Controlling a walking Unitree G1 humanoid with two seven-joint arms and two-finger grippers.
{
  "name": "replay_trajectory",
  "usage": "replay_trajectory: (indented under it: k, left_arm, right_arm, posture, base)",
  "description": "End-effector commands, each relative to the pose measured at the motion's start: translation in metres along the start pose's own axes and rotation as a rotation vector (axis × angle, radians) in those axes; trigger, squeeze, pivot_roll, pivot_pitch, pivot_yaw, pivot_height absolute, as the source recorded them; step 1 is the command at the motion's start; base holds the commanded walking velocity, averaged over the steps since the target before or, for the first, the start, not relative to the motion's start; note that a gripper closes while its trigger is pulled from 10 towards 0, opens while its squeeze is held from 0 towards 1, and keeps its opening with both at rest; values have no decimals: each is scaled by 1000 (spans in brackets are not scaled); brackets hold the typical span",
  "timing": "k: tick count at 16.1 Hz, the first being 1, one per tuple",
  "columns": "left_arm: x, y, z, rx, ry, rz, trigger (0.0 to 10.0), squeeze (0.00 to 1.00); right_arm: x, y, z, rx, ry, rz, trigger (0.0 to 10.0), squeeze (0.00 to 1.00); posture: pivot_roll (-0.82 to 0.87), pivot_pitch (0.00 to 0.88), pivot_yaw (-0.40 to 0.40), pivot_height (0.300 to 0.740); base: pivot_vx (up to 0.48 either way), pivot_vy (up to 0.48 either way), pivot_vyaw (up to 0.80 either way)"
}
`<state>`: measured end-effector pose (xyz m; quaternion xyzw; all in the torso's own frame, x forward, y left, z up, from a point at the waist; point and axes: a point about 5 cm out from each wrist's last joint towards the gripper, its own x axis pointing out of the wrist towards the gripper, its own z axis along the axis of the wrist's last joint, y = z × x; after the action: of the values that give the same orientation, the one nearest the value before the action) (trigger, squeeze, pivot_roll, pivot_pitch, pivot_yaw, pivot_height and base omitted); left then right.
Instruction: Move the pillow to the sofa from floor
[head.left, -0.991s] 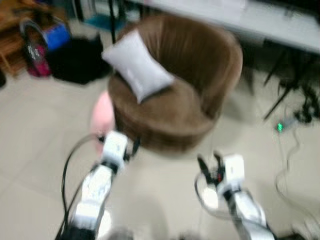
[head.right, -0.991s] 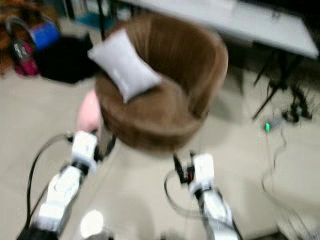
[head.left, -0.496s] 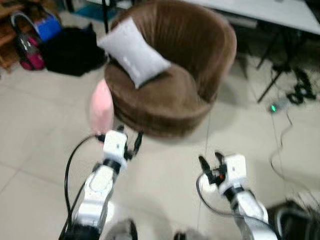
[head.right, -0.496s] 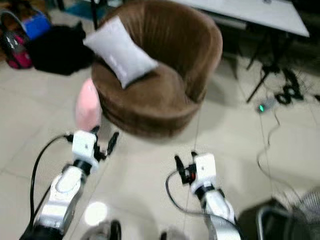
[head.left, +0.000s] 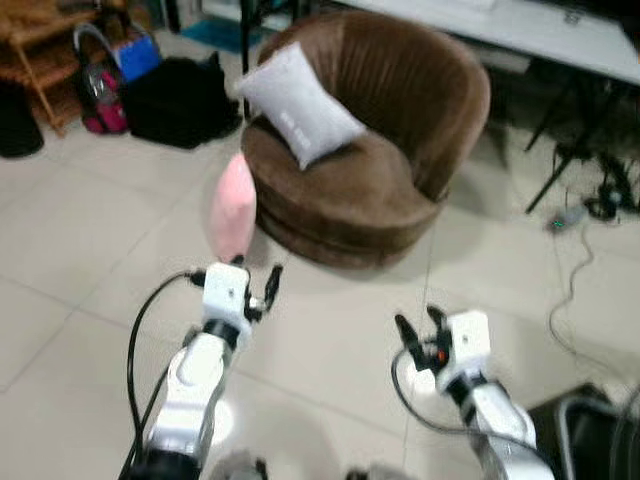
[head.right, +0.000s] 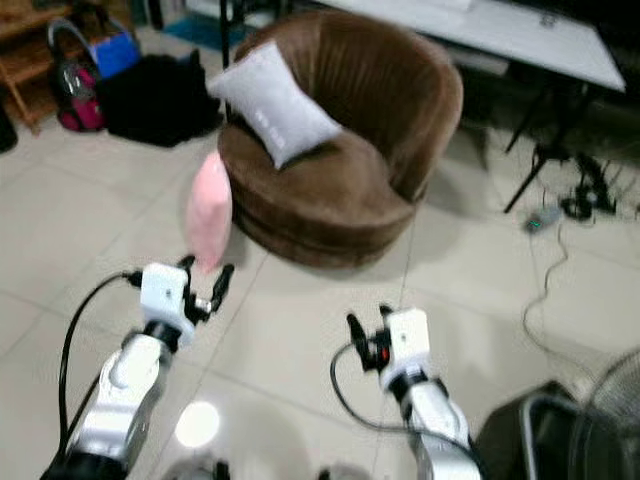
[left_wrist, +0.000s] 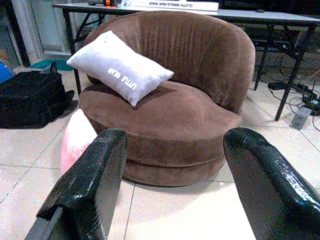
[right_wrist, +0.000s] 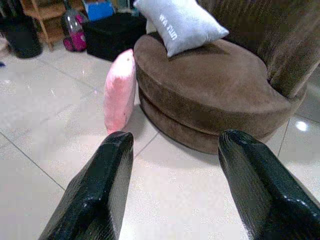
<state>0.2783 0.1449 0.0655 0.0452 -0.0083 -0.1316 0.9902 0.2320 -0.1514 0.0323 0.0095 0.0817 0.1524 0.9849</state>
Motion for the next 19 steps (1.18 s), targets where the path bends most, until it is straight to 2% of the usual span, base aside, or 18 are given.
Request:
replay_trajectory:
  k: [1, 4, 8, 13, 14, 15, 16, 19]
  left_arm:
    - [3, -4, 2, -10, -5, -6, 10000, 0]
    - [8, -6, 4, -9, -4, 6, 10000, 0]
    - [6, -7, 2, -13, 5, 12, 10000, 0]
    - [9, -6, 5, -21, -24, 21, 10000, 0]
    - [11, -7, 6, -13, -25, 6, 10000, 0]
    - [12, -5, 11, 32, -68, 24, 10000, 0]
    - [13, -4, 10, 28, -57, 37, 10000, 0]
    - [14, -9, 10, -91, -70, 24, 10000, 0]
  right_arm:
    - [-3, -7, -1, 1, 12, -20, 10000, 0]
    - [-3, -8, 0, -1, 12, -18, 10000, 0]
    - [-5, -8, -1, -3, 19, -15, 10000, 0]
    - [-5, -9, -1, -11, 23, -1, 10000, 0]
    - [-5, -10, 0, -14, 22, -4, 10000, 0]
    - [-5, -11, 0, -25, 23, -5, 10000, 0]
    - [-6, -12, 0, -28, 25, -7, 10000, 0]
    - [-8, -21, 1, -44, 33, -18, 10000, 0]
  posture:
    - [-51, 110, -106, 740]
    - [-55, 115, -110, 740]
    - [-55, 122, -115, 740]
    - [-55, 122, -134, 740]
    - [-54, 122, -137, 740]
    - [-57, 118, -139, 740]
    - [-58, 114, -144, 740]
    - [-63, 103, -157, 740]
  base:
    - [0, 0, 0]
    - [0, 0, 0]
    - [0, 0, 0]
    - [0, 0, 0]
    - [0, 0, 0]
    - [0, 0, 0]
    - [0, 0, 0]
    - [0, 304, 0]
